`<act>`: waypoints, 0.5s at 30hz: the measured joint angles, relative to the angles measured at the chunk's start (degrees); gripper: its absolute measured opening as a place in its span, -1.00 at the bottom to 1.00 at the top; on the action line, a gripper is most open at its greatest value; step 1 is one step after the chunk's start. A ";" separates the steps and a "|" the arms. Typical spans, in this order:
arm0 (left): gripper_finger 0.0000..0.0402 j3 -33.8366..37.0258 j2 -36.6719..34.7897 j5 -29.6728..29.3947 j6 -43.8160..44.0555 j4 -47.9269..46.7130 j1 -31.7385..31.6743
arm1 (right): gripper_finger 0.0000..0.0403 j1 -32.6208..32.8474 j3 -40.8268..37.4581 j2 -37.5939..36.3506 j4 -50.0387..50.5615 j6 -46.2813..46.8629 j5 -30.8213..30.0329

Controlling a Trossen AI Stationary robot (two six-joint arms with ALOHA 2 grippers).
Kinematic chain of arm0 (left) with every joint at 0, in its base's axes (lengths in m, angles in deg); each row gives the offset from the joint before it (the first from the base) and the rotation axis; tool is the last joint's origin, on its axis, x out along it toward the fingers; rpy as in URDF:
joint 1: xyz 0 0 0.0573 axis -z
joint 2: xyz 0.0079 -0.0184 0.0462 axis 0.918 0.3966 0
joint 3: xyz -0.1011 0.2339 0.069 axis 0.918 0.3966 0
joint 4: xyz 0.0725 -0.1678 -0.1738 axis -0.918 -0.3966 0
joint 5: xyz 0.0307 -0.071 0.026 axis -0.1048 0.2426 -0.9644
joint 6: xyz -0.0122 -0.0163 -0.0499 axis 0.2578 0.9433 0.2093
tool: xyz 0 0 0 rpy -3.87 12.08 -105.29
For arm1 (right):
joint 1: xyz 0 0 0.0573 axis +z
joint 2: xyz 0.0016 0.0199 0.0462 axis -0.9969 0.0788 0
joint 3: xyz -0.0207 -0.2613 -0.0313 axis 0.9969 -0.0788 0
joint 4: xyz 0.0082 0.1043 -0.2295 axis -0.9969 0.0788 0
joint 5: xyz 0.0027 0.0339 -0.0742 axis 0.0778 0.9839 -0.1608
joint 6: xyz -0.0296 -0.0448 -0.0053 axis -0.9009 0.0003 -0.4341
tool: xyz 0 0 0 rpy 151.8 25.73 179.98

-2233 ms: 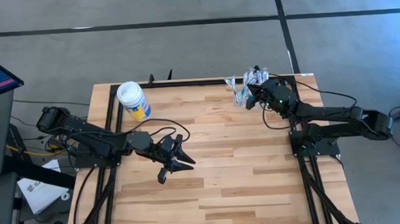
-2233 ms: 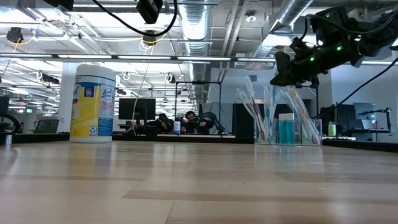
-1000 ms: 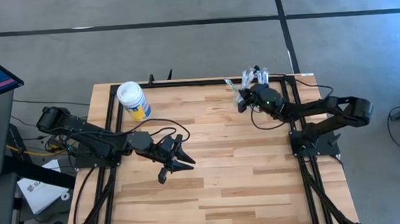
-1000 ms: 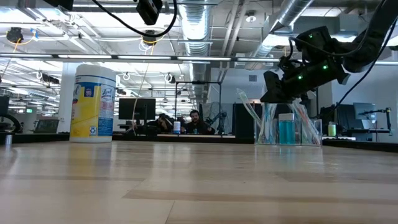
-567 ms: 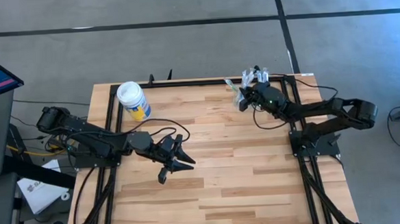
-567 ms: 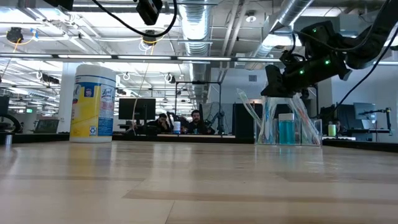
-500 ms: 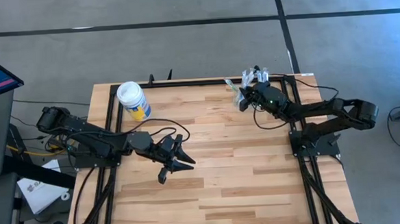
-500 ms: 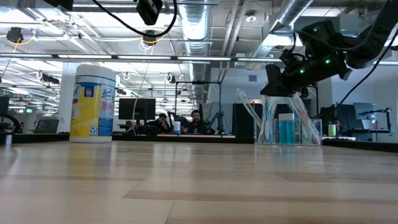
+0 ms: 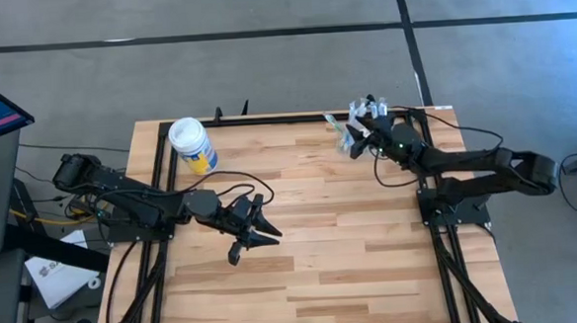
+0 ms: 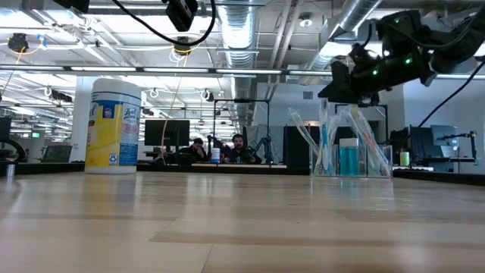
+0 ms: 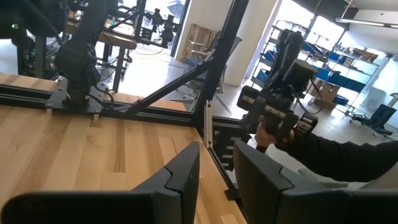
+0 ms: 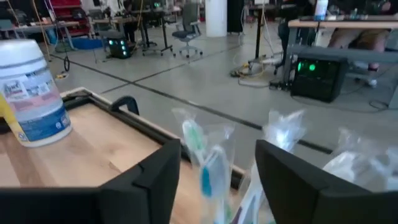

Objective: Pick & Place toothbrushing station
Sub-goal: Return to Home Position

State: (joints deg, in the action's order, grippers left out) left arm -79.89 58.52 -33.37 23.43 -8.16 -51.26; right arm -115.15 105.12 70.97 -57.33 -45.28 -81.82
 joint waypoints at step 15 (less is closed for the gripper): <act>-0.53 0.00 0.00 0.00 0.00 -0.02 0.00 | 0.02 8.87 0.07 -17.10 9.94 -0.22 0.03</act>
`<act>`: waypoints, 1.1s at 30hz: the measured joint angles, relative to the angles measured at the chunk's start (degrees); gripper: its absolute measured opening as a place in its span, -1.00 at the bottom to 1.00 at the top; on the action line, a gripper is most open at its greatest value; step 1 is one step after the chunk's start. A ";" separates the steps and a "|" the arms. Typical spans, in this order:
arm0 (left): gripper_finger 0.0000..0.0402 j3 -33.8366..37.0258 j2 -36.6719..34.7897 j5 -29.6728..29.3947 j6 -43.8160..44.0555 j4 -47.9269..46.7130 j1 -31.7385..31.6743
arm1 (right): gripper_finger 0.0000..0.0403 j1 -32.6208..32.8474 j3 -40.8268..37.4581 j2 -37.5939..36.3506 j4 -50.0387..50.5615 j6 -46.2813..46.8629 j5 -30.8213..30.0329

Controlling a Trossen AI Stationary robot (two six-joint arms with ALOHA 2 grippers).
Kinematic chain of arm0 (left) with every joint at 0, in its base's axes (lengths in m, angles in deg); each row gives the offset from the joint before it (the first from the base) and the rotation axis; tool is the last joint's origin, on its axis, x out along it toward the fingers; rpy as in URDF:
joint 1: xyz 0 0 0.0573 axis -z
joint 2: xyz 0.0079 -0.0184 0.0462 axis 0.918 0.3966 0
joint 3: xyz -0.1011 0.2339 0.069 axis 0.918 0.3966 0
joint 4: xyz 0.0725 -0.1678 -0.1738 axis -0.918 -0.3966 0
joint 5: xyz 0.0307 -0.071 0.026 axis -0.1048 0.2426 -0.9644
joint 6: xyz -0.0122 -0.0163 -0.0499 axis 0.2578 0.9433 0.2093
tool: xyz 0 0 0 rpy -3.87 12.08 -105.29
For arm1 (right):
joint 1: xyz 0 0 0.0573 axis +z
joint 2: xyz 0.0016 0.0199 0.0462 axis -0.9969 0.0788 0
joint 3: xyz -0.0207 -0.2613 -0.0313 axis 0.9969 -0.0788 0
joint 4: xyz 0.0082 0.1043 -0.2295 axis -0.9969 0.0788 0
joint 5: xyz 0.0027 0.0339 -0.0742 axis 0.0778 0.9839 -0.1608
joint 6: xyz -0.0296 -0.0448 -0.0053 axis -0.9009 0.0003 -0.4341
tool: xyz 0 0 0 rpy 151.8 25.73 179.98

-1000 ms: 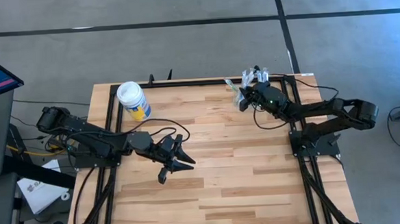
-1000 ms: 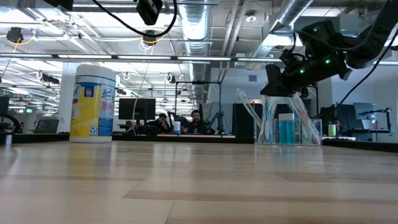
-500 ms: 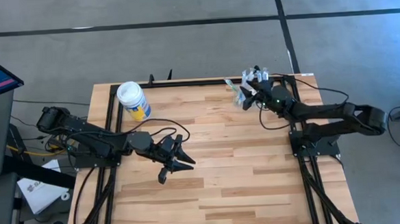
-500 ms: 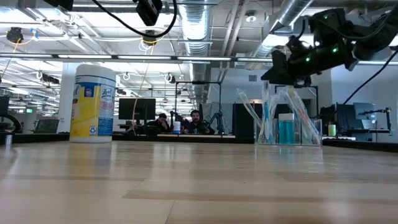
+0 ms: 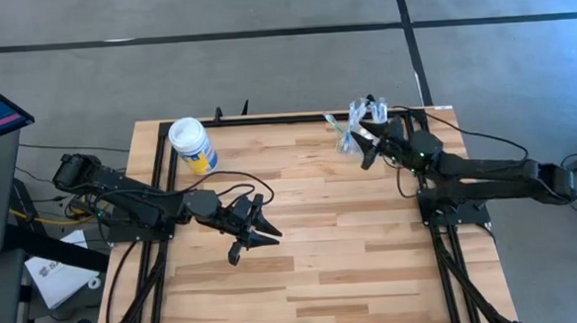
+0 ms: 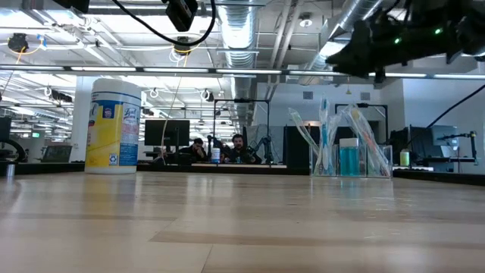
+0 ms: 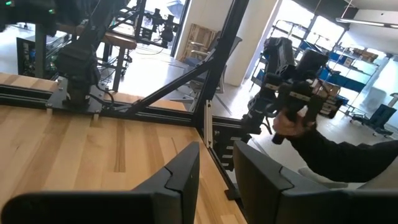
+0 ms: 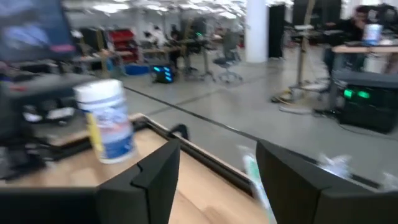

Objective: Pick & Place toothbrushing station
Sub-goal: Return to Home Position

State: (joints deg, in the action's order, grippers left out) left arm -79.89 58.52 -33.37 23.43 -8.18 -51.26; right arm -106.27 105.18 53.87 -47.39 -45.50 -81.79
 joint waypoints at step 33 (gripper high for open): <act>-0.53 10.75 -14.34 -17.73 -8.54 -5.88 0.40 | -0.47 53.31 0.00 -10.99 5.85 -14.19 -23.15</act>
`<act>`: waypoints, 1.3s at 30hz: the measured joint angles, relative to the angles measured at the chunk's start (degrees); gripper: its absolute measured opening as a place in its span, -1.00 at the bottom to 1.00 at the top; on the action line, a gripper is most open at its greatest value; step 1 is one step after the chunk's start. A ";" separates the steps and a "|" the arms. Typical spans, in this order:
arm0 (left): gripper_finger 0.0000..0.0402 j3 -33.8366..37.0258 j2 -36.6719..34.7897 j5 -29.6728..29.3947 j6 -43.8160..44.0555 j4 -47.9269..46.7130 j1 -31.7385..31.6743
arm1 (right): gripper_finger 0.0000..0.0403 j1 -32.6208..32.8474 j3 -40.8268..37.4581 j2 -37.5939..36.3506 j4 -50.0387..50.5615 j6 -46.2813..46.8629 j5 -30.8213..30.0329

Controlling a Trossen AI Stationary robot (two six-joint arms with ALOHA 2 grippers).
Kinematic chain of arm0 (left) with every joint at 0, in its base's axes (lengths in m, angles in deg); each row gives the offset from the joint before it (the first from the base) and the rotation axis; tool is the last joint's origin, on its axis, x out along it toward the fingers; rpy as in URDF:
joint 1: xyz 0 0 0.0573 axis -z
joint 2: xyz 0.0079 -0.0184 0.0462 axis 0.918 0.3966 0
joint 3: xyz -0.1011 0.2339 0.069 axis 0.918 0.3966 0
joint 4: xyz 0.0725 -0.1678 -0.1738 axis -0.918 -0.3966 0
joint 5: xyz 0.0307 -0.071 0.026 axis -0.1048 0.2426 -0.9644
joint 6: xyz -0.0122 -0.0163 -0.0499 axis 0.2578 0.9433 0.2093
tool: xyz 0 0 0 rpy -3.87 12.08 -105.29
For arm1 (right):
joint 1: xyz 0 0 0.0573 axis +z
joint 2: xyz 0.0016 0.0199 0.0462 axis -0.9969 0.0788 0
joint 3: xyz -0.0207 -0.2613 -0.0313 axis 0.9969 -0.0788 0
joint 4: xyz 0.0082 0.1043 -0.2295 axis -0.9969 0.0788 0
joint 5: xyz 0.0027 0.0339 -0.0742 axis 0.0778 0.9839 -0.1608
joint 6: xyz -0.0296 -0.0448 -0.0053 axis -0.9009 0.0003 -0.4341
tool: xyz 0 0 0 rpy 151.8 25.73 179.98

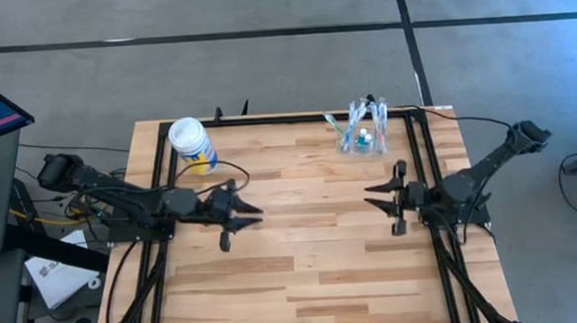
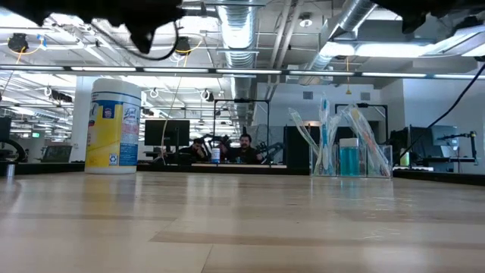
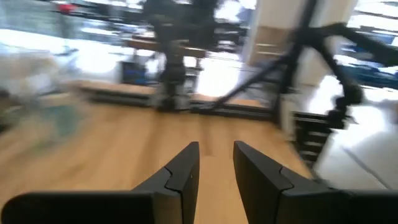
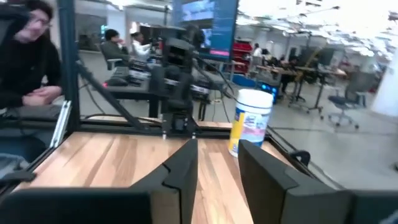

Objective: Pick & Place toothbrushing station
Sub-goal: Return to Home Position

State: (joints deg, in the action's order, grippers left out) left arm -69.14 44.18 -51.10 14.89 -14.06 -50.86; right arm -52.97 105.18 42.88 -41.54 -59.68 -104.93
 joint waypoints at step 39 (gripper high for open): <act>-0.53 26.58 -39.85 -4.60 -6.30 0.10 0.87 | -0.63 2.77 -18.66 -34.75 6.83 1.90 9.85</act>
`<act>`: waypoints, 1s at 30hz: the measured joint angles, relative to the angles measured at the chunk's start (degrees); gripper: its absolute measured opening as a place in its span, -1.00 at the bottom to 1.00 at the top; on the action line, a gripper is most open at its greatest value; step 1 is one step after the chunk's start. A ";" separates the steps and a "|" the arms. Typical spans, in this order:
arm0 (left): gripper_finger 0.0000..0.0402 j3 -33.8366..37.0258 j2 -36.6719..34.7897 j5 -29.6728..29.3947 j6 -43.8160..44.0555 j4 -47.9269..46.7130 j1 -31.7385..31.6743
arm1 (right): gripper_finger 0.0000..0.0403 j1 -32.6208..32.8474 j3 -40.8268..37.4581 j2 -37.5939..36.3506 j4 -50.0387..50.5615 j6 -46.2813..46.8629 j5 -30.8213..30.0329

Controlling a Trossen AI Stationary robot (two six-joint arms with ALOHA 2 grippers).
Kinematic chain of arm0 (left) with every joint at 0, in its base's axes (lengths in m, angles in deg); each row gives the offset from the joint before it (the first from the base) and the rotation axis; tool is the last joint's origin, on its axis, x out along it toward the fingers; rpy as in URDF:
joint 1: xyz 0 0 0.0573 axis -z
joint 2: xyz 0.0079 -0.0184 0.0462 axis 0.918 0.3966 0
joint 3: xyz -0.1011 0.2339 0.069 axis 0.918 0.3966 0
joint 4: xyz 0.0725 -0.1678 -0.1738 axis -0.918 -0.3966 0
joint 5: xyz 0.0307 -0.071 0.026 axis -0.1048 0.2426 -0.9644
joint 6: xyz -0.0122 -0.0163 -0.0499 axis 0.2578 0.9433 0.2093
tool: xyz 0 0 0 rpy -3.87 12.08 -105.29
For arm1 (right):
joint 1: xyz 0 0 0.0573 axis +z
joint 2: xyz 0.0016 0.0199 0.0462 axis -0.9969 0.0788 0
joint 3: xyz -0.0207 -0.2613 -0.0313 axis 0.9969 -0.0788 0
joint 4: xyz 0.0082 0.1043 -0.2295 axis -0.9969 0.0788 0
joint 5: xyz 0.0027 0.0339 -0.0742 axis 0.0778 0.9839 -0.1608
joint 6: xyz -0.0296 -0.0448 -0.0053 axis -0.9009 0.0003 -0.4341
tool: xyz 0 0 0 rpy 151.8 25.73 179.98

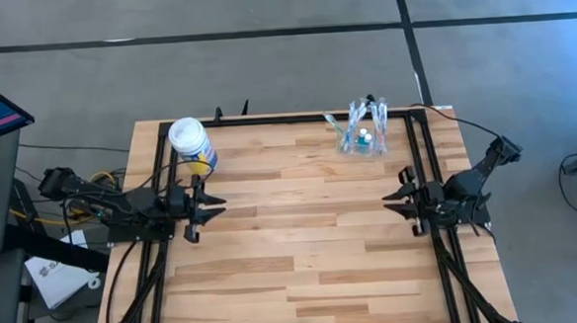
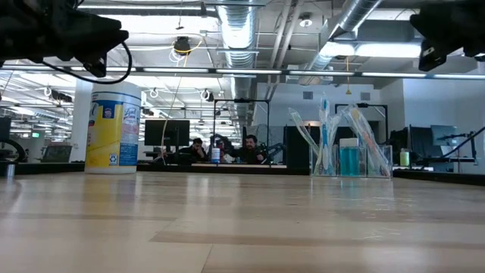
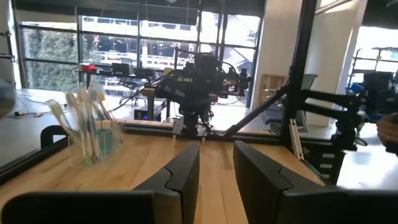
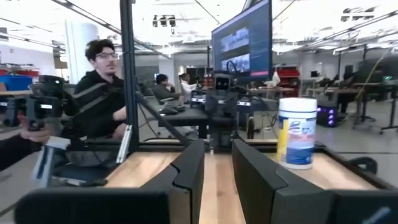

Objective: Pick & Place toothbrushing station
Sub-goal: Return to Home Position

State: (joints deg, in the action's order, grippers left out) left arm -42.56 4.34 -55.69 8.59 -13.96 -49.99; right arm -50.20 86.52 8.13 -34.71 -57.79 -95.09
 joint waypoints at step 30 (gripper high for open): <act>-0.53 0.00 0.04 2.39 -2.43 -0.16 -1.68 | -0.68 -21.58 -0.07 9.50 3.10 5.64 9.92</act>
State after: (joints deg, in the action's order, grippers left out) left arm -42.56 4.38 -53.30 6.16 -14.12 -51.67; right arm -71.78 86.45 17.63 -31.61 -52.15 -85.17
